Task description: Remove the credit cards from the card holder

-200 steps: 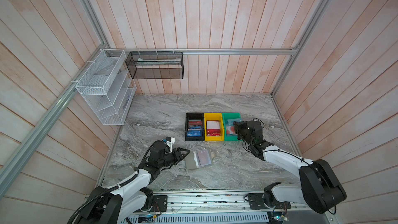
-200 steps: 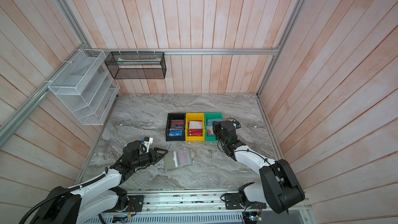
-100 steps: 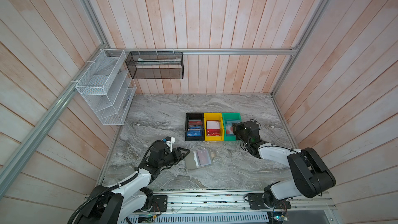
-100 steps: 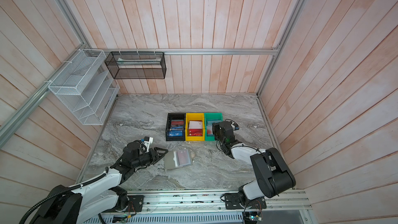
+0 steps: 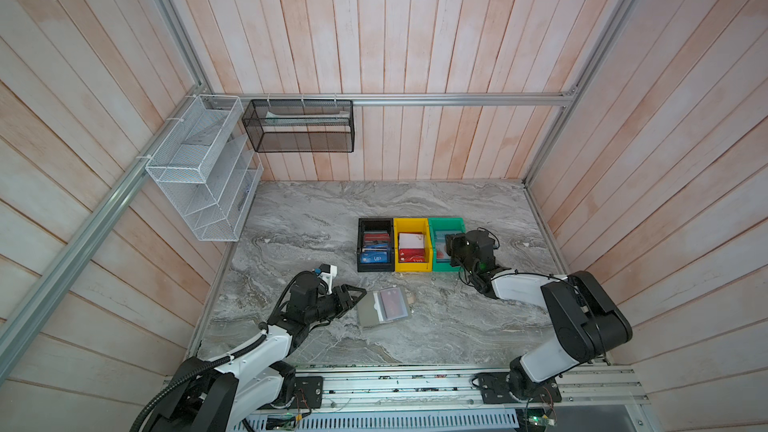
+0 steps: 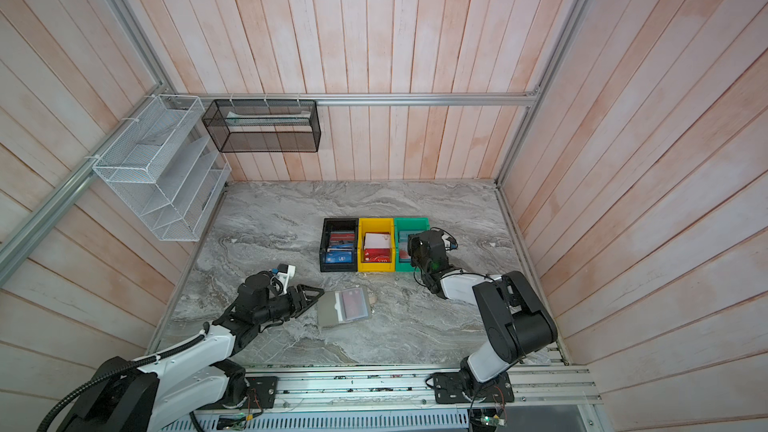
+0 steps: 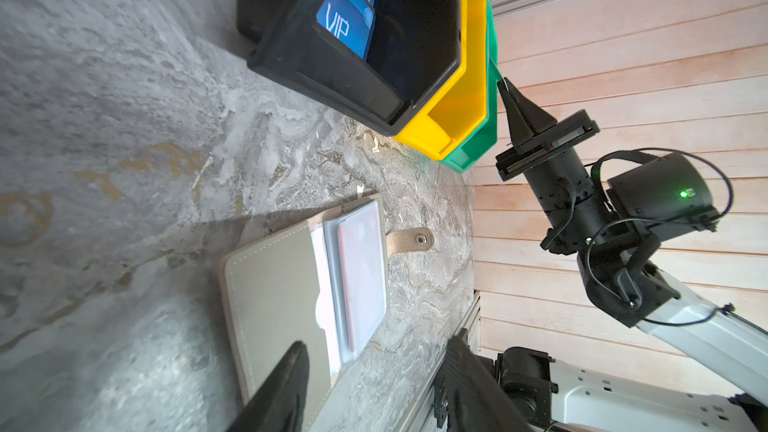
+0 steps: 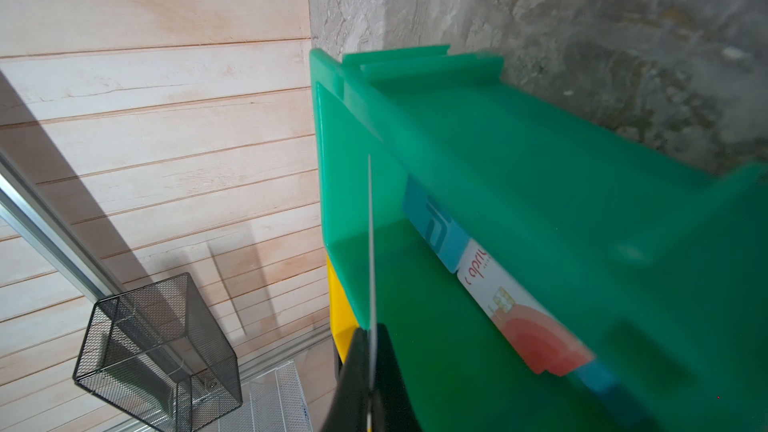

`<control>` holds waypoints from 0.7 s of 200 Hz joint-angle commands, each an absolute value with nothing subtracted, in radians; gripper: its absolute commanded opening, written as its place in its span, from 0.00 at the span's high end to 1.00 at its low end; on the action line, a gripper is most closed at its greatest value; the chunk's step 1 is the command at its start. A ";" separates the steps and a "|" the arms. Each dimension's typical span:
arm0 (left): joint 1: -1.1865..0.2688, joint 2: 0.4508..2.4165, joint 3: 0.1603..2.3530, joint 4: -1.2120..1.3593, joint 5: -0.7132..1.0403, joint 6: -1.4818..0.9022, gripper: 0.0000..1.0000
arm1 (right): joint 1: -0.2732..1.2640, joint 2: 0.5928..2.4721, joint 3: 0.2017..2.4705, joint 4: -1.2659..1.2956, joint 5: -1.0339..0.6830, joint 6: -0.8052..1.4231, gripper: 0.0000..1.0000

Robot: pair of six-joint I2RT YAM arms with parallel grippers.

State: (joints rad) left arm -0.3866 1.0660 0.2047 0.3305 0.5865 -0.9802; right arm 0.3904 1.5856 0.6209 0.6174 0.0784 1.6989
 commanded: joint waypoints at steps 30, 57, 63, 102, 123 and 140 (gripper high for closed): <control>-0.388 1.069 0.194 0.355 0.569 -0.977 0.44 | 0.376 1.637 0.675 0.647 0.100 1.700 1.00; -0.388 1.072 0.194 0.355 0.569 -0.977 0.44 | 0.374 1.671 0.690 0.655 0.085 1.695 1.00; -0.388 1.072 0.194 0.355 0.569 -0.977 0.44 | 0.374 1.677 0.694 0.654 0.082 1.696 1.00; -0.388 1.066 0.190 0.351 0.566 -0.980 0.44 | 0.370 1.715 0.709 0.676 0.059 1.695 1.00; -0.388 1.063 0.187 0.351 0.565 -0.982 0.44 | 0.368 1.726 0.716 0.679 0.055 1.700 1.00; -0.388 1.062 0.186 0.350 0.565 -0.982 0.44 | 0.364 1.735 0.722 0.688 0.045 1.705 1.00</control>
